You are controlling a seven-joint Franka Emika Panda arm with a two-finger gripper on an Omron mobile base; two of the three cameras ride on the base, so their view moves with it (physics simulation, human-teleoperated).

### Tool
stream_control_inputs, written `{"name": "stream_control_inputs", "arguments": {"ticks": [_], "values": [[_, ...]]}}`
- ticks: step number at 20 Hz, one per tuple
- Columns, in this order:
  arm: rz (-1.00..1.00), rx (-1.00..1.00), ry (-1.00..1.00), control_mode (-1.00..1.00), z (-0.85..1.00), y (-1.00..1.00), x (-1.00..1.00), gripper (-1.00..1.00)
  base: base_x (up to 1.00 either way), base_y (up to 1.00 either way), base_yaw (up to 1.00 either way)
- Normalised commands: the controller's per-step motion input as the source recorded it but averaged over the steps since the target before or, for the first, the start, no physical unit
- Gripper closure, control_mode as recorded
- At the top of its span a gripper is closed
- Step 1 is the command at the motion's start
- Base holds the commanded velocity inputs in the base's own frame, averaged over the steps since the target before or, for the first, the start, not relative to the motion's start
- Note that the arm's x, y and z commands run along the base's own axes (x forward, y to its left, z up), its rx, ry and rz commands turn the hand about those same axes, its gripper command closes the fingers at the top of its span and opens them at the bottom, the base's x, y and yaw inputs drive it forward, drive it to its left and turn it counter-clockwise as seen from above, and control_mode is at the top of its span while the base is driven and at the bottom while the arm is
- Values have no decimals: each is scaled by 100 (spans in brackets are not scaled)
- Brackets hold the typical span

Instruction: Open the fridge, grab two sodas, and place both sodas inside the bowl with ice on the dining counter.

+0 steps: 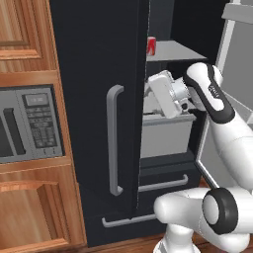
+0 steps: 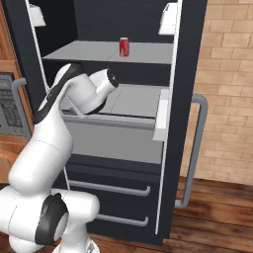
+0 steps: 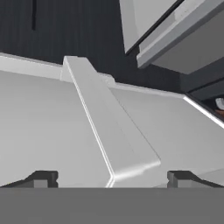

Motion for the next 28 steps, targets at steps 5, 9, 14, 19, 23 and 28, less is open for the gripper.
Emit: {"name": "stream_control_inputs", "arguments": {"ticks": [5, 9, 14, 19, 23, 28], "values": [[-1, 2, 4, -100, 0, 61, -1, -100, 0, 0, 0], [0, 0, 6, -100, 0, 68, -28, -100, 0, 0, 0], [0, 0, 4, -100, 0, 81, -39, -100, 0, 0, 0], [0, 0, 7, -100, 0, 96, -17, -100, 0, 0, 0], [0, 0, 10, -100, 2, 100, -1, -100, 0, 0, 0], [0, 0, 14, -100, 0, 100, 3, -100, 0, 0, 0]]}}
